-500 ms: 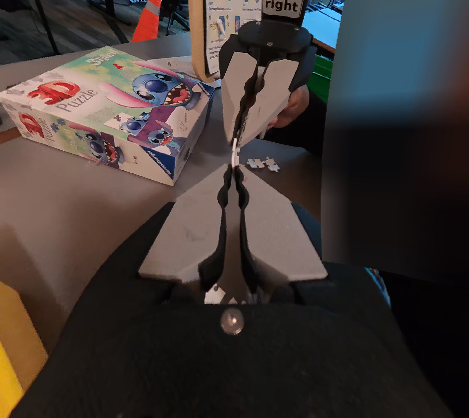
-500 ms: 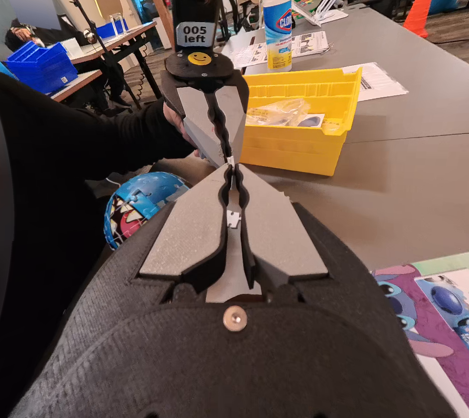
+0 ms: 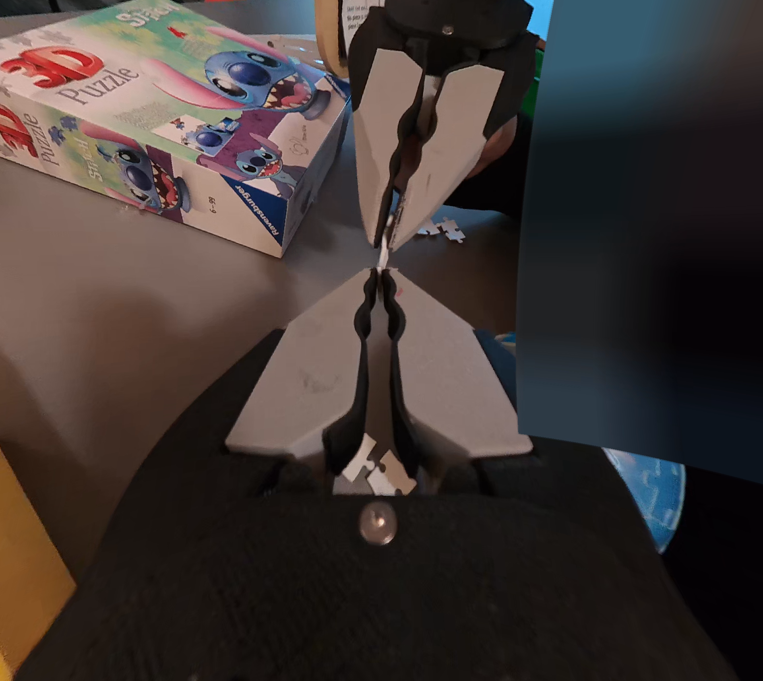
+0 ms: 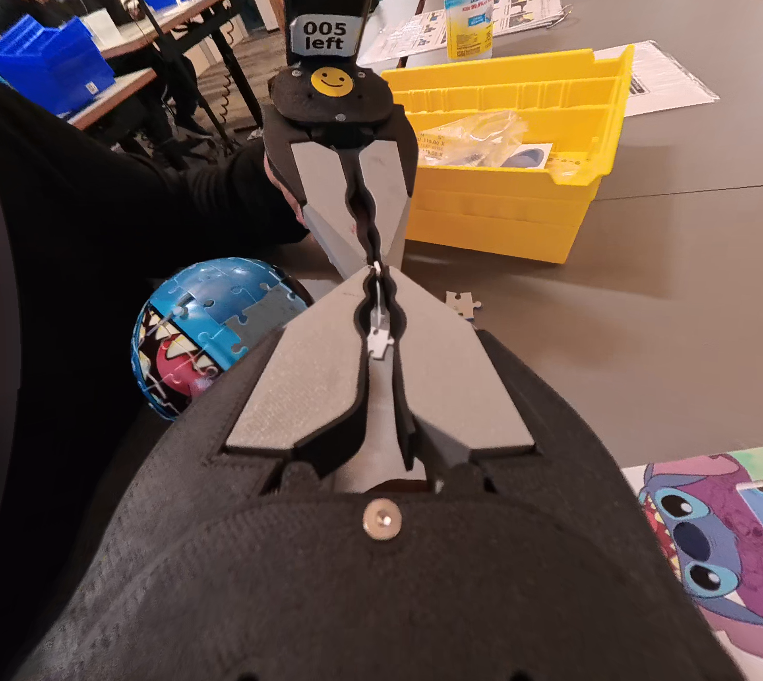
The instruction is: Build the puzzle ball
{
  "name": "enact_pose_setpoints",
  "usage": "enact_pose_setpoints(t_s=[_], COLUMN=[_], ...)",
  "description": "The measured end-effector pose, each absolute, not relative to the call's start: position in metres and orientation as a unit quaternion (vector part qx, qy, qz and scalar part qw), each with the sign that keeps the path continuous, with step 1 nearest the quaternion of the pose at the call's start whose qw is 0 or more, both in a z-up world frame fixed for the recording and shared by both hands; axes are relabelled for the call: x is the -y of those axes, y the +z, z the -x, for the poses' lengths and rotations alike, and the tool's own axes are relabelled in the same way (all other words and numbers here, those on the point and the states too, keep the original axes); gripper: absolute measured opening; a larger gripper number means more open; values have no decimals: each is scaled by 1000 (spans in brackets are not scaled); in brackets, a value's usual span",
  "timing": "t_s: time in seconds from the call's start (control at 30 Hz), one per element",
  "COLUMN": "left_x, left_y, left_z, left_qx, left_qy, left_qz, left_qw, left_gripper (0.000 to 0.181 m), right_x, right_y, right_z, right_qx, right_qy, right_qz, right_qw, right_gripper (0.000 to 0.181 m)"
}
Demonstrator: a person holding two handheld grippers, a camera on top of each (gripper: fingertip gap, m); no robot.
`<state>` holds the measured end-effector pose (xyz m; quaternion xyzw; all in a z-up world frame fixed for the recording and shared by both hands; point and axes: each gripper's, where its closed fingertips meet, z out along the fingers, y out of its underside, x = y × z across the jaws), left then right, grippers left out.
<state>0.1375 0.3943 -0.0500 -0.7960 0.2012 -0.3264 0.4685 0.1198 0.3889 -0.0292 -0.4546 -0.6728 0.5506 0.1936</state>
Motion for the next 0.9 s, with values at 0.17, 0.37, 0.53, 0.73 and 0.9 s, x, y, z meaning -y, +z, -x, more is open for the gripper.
enact_pose_setpoints(t_s=[0.17,0.37,0.53,0.73,0.9], left_x=[-399,-400,-400,-403,-404], left_y=[-53,-60,-64,-62,-62], left_z=[-136,-131,-131,-131,-129], left_qx=[-177,-168,-163,-140,-138], left_qy=[-349,-337,-342,-364,-358], left_qz=[795,808,810,806,807], left_qw=[464,453,446,445,449], left_gripper=[0,0,0,0,0], right_x=[-396,-403,-401,-406,-420], right_y=[-34,-42,-44,-44,-36], right_z=[-120,-119,-119,-119,-122], right_qx=[654,648,653,638,629], right_qy=[573,569,567,579,578], right_qz=[467,483,480,492,500], right_qw=[161,150,149,126,141], right_gripper=[0,5,0,0,9])
